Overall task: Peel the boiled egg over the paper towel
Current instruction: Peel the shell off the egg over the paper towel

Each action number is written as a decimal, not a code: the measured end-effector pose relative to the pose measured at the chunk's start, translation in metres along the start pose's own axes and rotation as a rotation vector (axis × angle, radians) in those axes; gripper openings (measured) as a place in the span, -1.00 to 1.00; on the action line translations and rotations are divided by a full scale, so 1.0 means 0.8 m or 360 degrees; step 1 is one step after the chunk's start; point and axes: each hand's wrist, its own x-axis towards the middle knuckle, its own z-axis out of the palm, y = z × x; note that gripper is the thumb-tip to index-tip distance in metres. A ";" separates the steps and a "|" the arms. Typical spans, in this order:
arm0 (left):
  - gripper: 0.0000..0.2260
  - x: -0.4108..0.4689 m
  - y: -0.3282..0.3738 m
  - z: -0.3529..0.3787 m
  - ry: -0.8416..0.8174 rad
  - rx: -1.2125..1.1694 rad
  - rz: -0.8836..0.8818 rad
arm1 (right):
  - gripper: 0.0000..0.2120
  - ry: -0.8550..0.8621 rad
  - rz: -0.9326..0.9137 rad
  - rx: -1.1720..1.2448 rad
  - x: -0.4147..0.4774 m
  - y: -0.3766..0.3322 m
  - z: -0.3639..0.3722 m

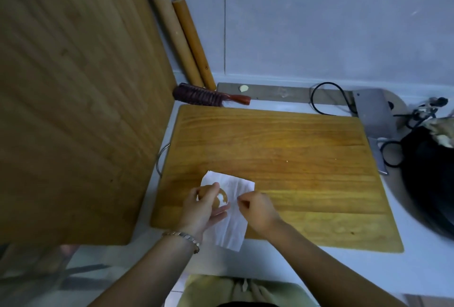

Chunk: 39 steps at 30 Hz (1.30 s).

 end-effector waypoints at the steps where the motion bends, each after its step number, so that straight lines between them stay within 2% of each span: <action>1: -0.70 0.001 -0.002 0.000 0.0001 0.0017 0.0004 | -0.66 -0.0028 -0.0022 0.0013 0.000 -0.001 0.002; 3: -0.68 0.001 -0.004 0.000 0.0015 0.0019 0.0005 | -0.76 0.0025 -0.0087 0.0062 -0.002 -0.004 0.001; 6: -0.68 0.001 -0.007 0.002 0.0048 0.0037 0.0049 | -0.73 0.0243 -0.0267 0.0264 -0.008 -0.010 -0.008; 9: -0.70 0.002 -0.009 0.008 0.0047 0.0110 0.0180 | -0.91 0.0179 -0.0326 0.0578 -0.013 -0.019 -0.017; 14: -0.84 0.002 -0.010 0.015 0.0031 0.0181 0.0363 | -0.88 0.0100 -0.0331 0.0576 -0.011 -0.020 -0.024; 19: -0.77 0.003 -0.012 0.022 0.0072 0.0177 0.0456 | -0.86 0.0181 -0.0346 0.0528 -0.011 -0.025 -0.023; 24: -0.82 0.004 -0.017 0.023 0.0077 0.0185 0.0493 | -0.83 0.0272 -0.0242 0.0483 -0.008 -0.027 -0.015; 27: -0.81 0.006 -0.014 0.020 0.0099 0.0119 0.0410 | -0.87 0.0407 -0.0164 0.0572 -0.003 -0.028 -0.012; 30: -0.86 0.008 -0.007 0.009 0.0071 -0.0017 0.0253 | -0.62 0.0389 -0.0031 0.0694 0.005 -0.018 -0.013; 33: -0.85 0.011 -0.006 -0.004 0.0034 -0.0022 0.0123 | -0.71 0.0248 0.0025 0.0517 0.013 -0.009 -0.004; 36: -0.83 0.014 -0.008 -0.015 0.0008 -0.0011 0.0024 | -0.71 0.0051 0.0012 0.0320 0.016 -0.007 0.003; 39: -0.81 0.017 -0.010 -0.021 -0.0029 0.0073 -0.0007 | -0.83 0.0122 -0.0145 0.0220 0.012 -0.014 -0.005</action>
